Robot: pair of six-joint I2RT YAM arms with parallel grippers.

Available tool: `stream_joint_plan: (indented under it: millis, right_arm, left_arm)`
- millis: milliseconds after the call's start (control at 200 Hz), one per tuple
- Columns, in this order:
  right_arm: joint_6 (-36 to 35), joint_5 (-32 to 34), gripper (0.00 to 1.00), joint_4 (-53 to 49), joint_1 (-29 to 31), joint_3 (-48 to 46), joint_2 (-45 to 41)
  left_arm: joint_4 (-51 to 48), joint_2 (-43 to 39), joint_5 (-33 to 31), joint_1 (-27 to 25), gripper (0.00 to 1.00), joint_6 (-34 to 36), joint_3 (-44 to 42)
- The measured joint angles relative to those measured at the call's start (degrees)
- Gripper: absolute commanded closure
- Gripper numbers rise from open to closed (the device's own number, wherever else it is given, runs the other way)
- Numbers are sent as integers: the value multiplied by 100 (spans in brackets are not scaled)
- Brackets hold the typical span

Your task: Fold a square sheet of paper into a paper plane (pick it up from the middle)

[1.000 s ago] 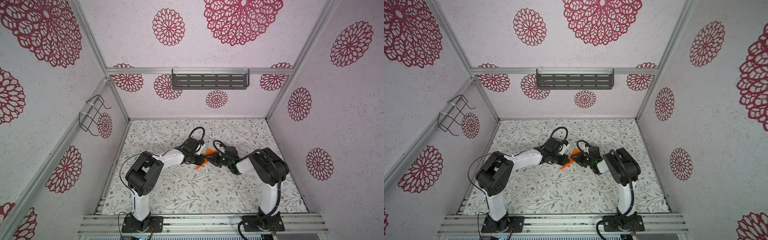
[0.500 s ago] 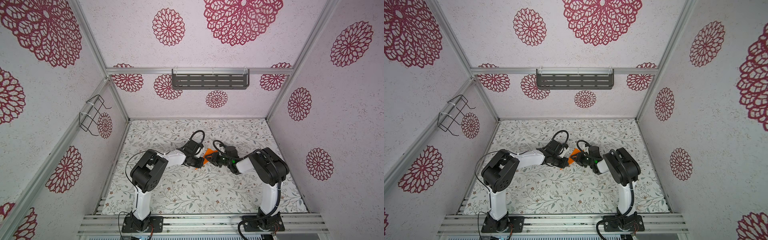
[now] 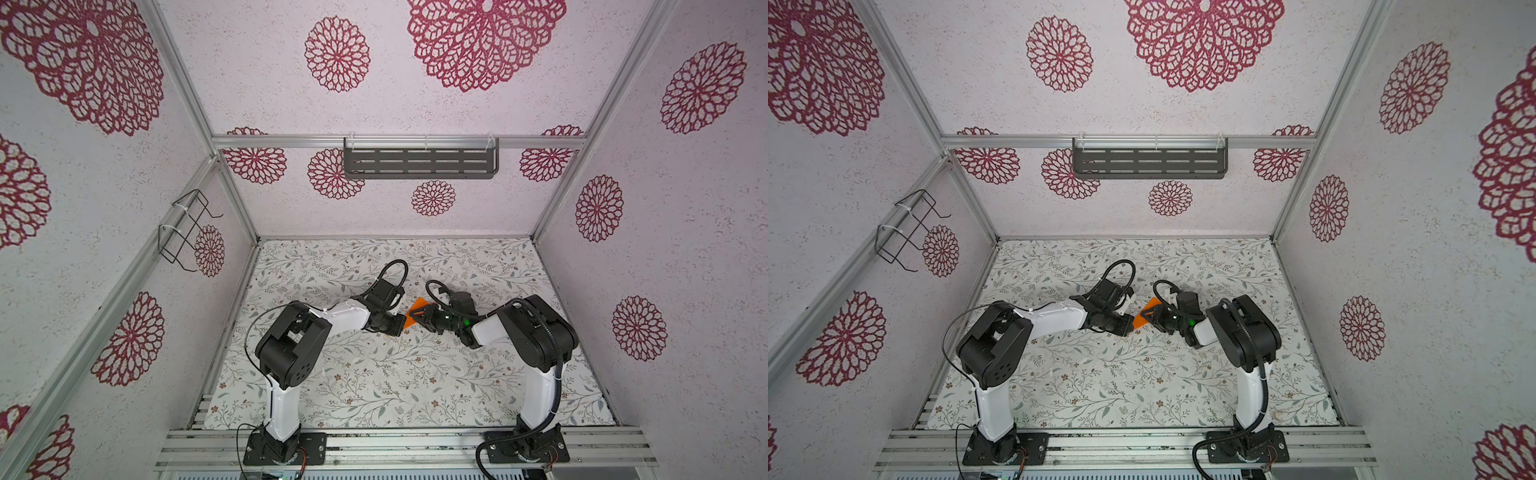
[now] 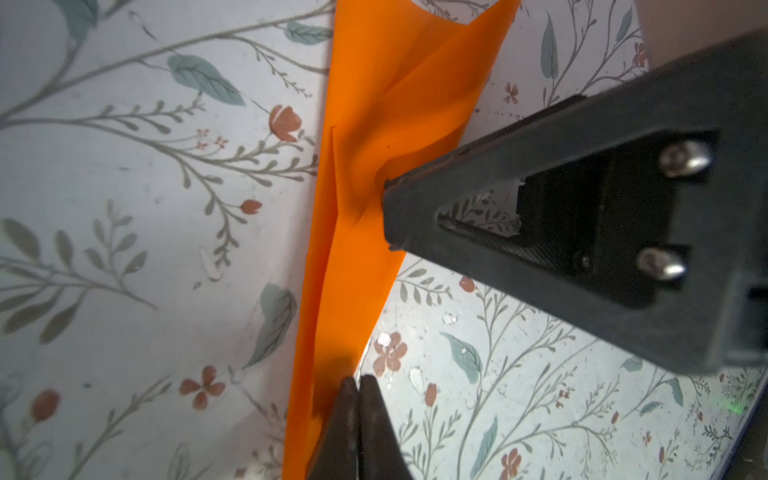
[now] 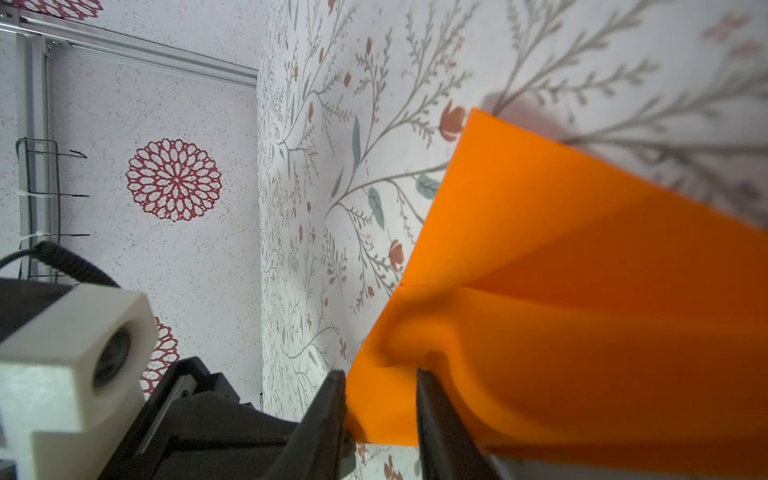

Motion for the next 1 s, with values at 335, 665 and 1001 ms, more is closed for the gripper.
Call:
stream_joint_plan:
  millis: [335, 665, 1001]
  right_arm:
    - [-4, 0, 67, -57, 0, 28, 0]
    - [-28, 9, 67, -190, 2, 70, -22]
    - [-70, 7, 67, -264, 0, 96, -28]
  left_arm:
    - [-168, -48, -181, 0, 94, -17, -160]
    - [-214, -201, -46, 0, 91, -57, -157]
    - [-214, -118, -116, 33, 89, -68, 402]
